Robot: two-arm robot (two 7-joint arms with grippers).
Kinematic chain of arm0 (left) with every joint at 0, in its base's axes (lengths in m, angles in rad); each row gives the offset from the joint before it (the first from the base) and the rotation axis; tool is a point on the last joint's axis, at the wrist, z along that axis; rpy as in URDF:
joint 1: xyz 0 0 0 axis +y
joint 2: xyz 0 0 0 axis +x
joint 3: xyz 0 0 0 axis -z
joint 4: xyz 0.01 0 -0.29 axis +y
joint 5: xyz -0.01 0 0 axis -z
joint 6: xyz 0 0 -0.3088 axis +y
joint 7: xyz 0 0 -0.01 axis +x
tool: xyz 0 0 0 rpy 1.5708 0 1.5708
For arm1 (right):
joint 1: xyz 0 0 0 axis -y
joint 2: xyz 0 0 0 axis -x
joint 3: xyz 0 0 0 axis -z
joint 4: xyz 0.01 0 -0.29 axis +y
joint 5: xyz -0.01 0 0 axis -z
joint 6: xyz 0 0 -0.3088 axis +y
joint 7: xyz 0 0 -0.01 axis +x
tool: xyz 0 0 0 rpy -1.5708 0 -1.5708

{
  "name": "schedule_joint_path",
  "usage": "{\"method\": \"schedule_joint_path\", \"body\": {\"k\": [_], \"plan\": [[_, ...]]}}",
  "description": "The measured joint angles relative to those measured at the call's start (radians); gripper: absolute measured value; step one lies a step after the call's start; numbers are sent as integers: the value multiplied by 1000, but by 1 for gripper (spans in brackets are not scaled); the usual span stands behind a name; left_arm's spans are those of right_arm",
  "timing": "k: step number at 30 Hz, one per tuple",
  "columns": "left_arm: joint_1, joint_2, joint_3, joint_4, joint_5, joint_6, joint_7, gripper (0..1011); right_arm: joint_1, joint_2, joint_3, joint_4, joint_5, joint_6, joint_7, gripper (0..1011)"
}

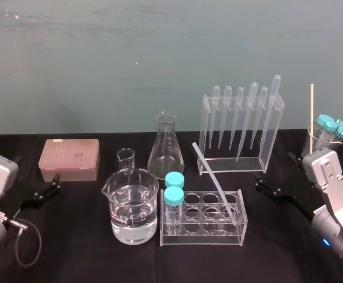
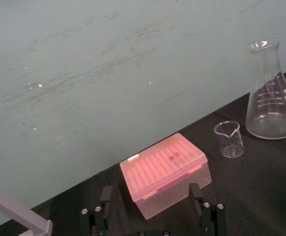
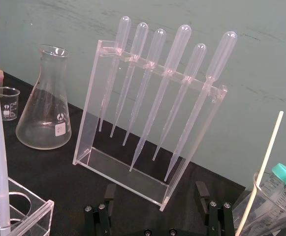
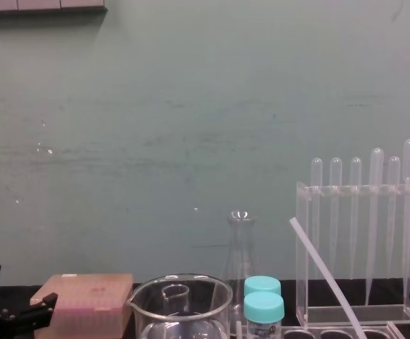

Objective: Pick up the stirring rod with one hand, then place it down.

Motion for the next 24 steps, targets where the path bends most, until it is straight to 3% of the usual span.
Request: {"method": "schedule_joint_path", "body": {"k": [24], "plan": [[0,0,0,0,0,0,0,1000,0,0,0,0,0,0,0,1000]]}}
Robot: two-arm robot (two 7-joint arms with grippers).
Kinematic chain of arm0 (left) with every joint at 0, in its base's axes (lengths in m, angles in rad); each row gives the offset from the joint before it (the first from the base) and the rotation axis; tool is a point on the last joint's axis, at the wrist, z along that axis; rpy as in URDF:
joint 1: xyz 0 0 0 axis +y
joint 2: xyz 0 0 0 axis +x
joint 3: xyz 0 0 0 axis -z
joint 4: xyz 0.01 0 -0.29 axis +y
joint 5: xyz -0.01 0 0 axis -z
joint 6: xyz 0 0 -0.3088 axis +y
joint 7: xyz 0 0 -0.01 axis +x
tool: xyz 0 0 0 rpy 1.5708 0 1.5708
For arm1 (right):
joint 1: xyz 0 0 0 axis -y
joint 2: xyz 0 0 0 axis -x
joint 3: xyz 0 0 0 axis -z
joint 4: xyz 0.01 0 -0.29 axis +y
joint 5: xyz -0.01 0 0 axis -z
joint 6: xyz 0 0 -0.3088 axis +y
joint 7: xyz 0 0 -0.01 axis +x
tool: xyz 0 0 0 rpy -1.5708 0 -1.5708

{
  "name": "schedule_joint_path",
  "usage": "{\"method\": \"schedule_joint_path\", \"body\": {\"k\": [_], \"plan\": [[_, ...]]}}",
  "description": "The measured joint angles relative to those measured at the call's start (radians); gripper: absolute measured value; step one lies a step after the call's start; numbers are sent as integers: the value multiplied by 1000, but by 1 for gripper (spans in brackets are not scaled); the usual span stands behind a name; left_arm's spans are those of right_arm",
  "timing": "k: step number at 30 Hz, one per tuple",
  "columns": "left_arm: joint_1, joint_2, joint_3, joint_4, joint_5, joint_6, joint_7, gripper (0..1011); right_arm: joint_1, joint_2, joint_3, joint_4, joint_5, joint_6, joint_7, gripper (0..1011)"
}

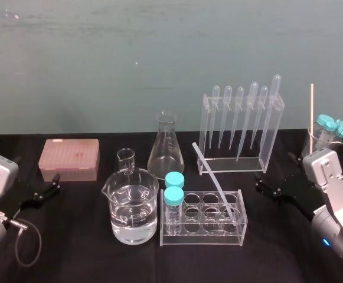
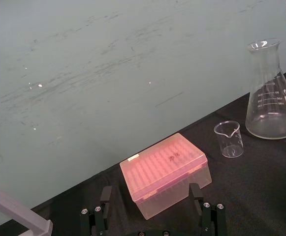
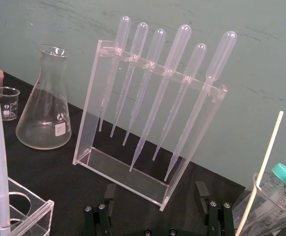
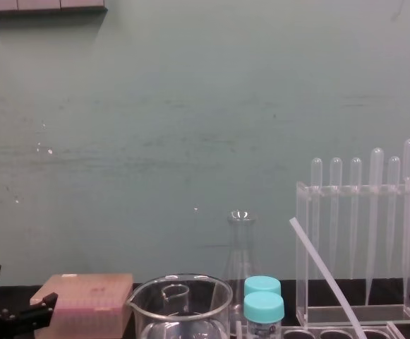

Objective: Pick up the stirring rod with one hand, then place it down.

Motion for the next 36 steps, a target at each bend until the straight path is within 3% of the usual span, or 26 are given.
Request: {"method": "schedule_joint_path", "body": {"k": [29,32,33,34,36], "plan": [[0,0,0,0,0,0,0,1000,0,0,0,0,0,0,0,1000],[0,0,0,0,0,0,0,1000,-11,-4,15,-3,-10,-46,-7,1000],[0,0,0,0,0,0,0,1000,-19,-7,26,-9,-22,-97,-15,1000],[0,0,0,0,0,0,0,1000,-19,-7,26,-9,-22,-97,-15,1000],[0,0,0,0,0,0,0,1000,-29,-12,38,-20,-45,-182,-24,1000]]}}
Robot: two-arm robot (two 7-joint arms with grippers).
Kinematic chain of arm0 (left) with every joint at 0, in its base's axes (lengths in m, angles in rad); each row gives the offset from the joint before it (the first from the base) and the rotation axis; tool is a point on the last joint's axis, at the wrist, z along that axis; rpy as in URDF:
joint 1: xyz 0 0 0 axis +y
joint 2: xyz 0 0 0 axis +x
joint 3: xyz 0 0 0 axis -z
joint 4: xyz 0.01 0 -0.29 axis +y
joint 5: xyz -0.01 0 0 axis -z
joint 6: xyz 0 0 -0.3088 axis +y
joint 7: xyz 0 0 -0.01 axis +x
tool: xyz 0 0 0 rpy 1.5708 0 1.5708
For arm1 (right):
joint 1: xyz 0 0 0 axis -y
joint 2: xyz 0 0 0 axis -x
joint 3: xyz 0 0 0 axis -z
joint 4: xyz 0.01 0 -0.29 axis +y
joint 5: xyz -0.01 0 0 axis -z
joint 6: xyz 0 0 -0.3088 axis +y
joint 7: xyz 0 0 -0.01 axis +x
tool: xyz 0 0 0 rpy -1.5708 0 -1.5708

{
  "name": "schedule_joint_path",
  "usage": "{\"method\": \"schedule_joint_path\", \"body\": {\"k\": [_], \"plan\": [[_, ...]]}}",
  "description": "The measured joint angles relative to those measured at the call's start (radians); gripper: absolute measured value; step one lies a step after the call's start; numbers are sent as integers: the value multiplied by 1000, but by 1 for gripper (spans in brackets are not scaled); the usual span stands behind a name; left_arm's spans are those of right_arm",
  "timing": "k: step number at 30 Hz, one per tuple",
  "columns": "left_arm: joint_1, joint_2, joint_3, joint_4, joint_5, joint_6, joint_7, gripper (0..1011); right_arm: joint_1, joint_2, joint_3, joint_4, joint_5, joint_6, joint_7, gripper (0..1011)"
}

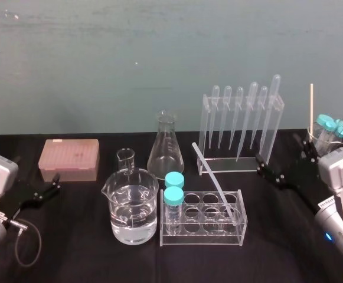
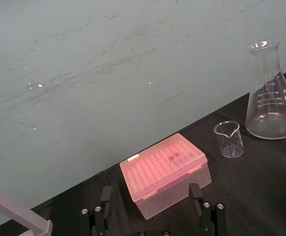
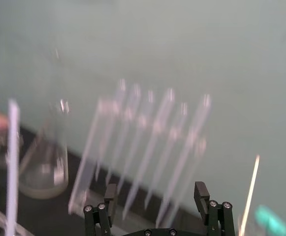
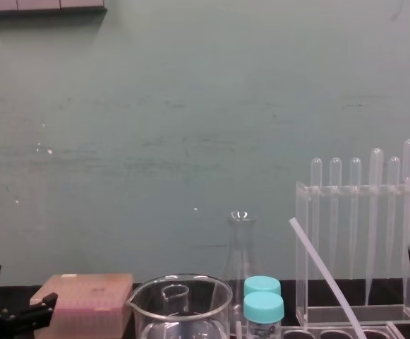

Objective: Pick up the stirring rod with one hand, then place it down.

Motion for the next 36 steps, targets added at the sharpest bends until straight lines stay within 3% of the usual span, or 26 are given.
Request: {"method": "schedule_joint_path", "body": {"k": [4,5,8,11,15,20,27,32,36], "plan": [[0,0,0,0,0,0,0,1000,-3,-11,9,-25,-48,-137,-2,1000],[0,0,0,0,0,0,0,1000,-3,-11,9,-25,-48,-137,-2,1000],[0,0,0,0,0,0,0,1000,13,-24,-1,-42,-60,-207,34,1000],[0,0,0,0,0,0,0,1000,30,-33,-15,-42,-50,-226,75,1000],[0,0,0,0,0,0,0,1000,61,-51,-40,-18,2,-234,162,1000],[0,0,0,0,0,0,0,1000,114,-79,-69,42,114,-188,304,1000],[0,0,0,0,0,0,0,1000,155,-101,-89,96,172,-100,398,1000],[0,0,0,0,0,0,0,1000,191,-118,-106,150,214,-1,487,1000],[0,0,0,0,0,0,0,1000,202,-128,-108,171,219,37,508,1000]]}}
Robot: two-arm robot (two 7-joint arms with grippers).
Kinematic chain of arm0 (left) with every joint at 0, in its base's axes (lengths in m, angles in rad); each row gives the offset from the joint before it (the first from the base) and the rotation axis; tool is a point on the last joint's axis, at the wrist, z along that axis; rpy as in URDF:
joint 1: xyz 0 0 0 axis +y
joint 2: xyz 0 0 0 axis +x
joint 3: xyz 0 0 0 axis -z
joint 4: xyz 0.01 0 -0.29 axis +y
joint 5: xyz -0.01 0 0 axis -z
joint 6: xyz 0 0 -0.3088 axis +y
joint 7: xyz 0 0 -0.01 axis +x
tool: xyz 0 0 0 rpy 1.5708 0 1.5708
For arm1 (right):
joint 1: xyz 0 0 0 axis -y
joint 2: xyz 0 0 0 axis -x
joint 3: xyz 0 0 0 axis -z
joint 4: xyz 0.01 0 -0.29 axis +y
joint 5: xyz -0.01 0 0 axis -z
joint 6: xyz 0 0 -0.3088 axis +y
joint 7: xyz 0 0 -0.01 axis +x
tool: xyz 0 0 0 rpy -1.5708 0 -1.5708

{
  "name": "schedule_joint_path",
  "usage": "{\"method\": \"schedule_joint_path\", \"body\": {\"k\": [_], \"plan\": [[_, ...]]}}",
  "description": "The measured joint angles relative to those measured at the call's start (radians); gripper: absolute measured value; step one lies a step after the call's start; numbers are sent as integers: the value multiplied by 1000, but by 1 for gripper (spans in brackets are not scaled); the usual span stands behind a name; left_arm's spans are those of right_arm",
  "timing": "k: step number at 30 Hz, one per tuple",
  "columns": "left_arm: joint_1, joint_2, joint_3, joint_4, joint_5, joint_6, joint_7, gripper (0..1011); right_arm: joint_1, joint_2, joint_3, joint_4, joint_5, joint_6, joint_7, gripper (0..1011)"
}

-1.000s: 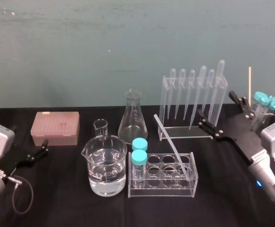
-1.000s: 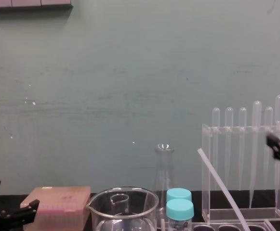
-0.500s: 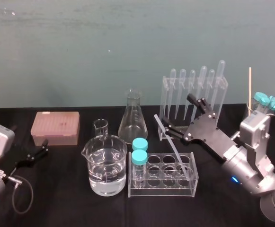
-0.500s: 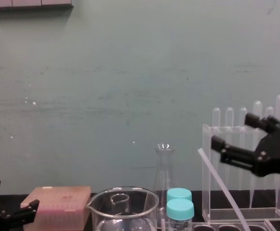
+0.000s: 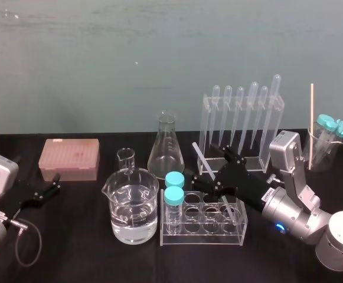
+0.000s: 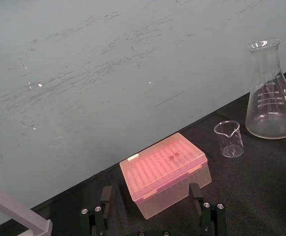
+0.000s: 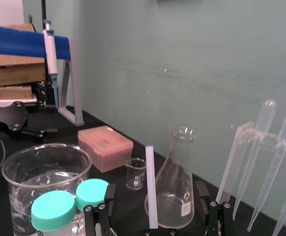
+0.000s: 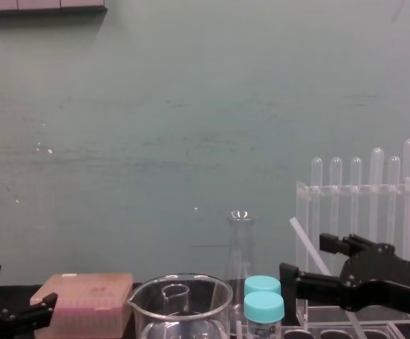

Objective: Pick up the stirring rod with one hand, then place it down.

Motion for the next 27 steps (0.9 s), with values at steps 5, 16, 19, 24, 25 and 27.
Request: {"method": "schedule_joint_path", "body": {"k": [5,16,19,24,25,27], "plan": [[0,0,0,0,0,0,0,1000,3,-11,5,8,-13,28,-10,1000],[0,0,0,0,0,0,0,1000,3,-10,4,9,-11,27,-7,1000],[0,0,0,0,0,0,0,1000,4,-10,4,9,-10,26,-6,1000],[0,0,0,0,0,0,0,1000,4,-9,4,9,-9,25,-4,927],[0,0,0,0,0,0,0,1000,4,-9,4,9,-9,25,-4,915],[0,0,0,0,0,0,0,1000,4,-9,3,9,-8,25,-4,852]]}}
